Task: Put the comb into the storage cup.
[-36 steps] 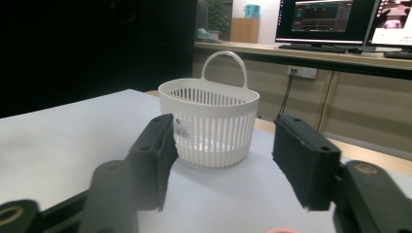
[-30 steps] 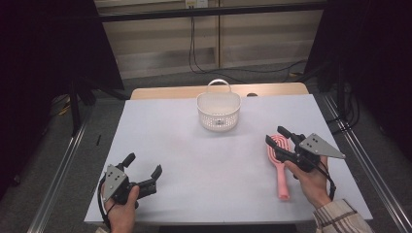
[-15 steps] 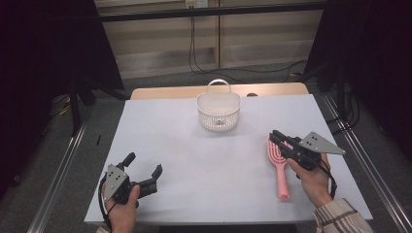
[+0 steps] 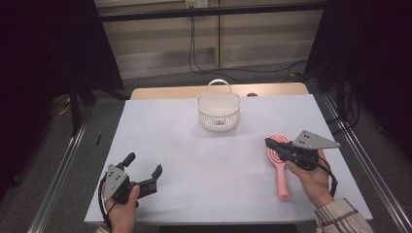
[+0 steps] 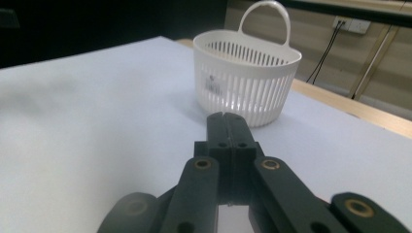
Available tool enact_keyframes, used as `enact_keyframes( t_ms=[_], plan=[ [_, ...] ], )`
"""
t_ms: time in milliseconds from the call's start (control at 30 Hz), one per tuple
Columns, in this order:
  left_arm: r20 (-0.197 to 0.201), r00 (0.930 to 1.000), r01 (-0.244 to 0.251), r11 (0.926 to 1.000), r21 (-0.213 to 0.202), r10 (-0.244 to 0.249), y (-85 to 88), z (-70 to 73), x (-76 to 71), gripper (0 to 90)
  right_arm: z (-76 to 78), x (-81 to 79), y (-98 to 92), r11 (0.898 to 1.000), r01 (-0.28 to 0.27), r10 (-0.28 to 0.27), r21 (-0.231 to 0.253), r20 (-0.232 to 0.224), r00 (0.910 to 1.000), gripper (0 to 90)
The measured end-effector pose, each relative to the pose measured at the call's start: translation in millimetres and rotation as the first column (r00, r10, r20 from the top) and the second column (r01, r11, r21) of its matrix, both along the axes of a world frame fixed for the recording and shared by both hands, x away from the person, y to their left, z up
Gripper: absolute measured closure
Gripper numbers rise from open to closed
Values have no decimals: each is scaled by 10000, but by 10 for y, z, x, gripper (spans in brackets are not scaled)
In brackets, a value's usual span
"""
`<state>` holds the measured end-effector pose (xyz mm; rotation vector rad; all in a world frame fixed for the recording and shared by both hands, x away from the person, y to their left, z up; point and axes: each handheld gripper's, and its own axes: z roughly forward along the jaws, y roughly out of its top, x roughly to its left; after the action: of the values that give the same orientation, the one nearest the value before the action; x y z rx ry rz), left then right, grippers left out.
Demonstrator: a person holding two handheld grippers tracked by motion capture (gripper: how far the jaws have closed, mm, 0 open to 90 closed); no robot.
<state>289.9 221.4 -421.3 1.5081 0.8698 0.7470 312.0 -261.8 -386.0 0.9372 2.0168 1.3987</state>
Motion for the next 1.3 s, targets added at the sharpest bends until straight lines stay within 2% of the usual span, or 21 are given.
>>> enact_keyframes(
  t_ms=[67, 100, 200, 267, 333, 467, 500, 533, 633, 733, 800, 900, 1000, 1033, 1067, 1133, 1167, 1267, 1300],
  plan=[
    [-10, 10000, 29, 9999, -97, -29, -3, -1, 1, 18, 1, 5, -1, 9999, -25, 23, -97, -160, 9999, 900],
    [-15, 10000, 28, 10000, -83, -29, -3, -1, 0, 18, -6, 9, -15, 9999, -18, 10, -146, -554, 9985, 900],
    [-12, 10000, 15, 10000, 23, -15, 2, 0, 0, 18, -17, 19, -44, 9999, -73, 61, -89, -1229, 9924, 900],
    [-13, 10000, 40, 10000, 21, -40, 0, 0, 0, 18, -16, 22, -50, 9999, -87, 70, -121, -1380, 9904, 900],
    [-13, 10000, 44, 10000, 20, -44, 0, 0, 0, 18, -1, 24, -56, 9995, -167, 116, -253, -1887, 9820, 900],
    [-28, 10000, 44, 10000, -87, -44, -3, -1, 0, 18, 16, 28, -51, 9984, -336, 217, -457, -2399, 9706, 900],
    [-28, 10000, 44, 10000, -87, -44, -3, -1, 0, 18, 16, 28, -51, 9984, -336, 217, -457, -2399, 9706, 900],
    [-8, 10000, 23, 10000, -75, -23, -2, 0, -1, 18, 16, 32, -56, 9981, -433, 303, -430, -2673, 9631, 900],
    [-15, 10000, 36, 10000, -61, -36, 2, 1, -2, 17, 5, 37, -70, 9973, -567, 397, -462, -3091, 9502, 900],
    [-30, 10000, 70, 9999, -121, -70, -3, 1, 0, 18, -17, 35, -97, 9968, -676, 497, -426, -3322, 9419, 900],
    [-37, 10000, 74, 9999, -114, -74, -3, -1, 2, 18, -24, 33, -106, 9964, -732, 549, -427, -3331, 9413, 900],
    [-54, 10000, 42, 10000, -90, -43, 0, -1, 4, 18, -33, 20, -101, 9952, -815, 556, -544, -3712, 9269, 900],
    [-49, 10000, 27, 10000, -94, -27, 0, -1, 2, 18, -31, 7, -67, 9918, -926, 508, -876, -3948, 9174, 900],
    [-52, 10000, 29, 10000, -93, -29, -1, -1, 2, 18, -31, 7, -67, 9918, -926, 508, -876, -3948, 9174, 900],
    [-53, 10000, 45, 9999, -93, -46, -1, -1, 1, 18, -33, -5, -42, 9881, -947, 383, -1208, -4038, 9140, 900],
    [-58, 10000, 53, 9999, -98, -54, 0, -1, 1, 18, -42, -10, -31, 9856, -963, 313, -1390, -4098, 9116, 900],
    [-64, 10000, 42, 10000, -76, -42, 0, -2, 1, 18, -68, -10, -19, 9840, -1011, 291, -1468, -4273, 9036, 900],
    [-70, 10000, 15, 10000, -29, -16, 2, -2, 4, 18, -112, -11, 0, 9814, -1155, 336, -1532, -4556, 8896, 900],
    [-70, 10000, 15, 10000, -29, -16, 2, -2, 4, 18, -112, -11, 0, 9814, -1155, 336, -1532, -4556, 8896, 900]
  ],
)
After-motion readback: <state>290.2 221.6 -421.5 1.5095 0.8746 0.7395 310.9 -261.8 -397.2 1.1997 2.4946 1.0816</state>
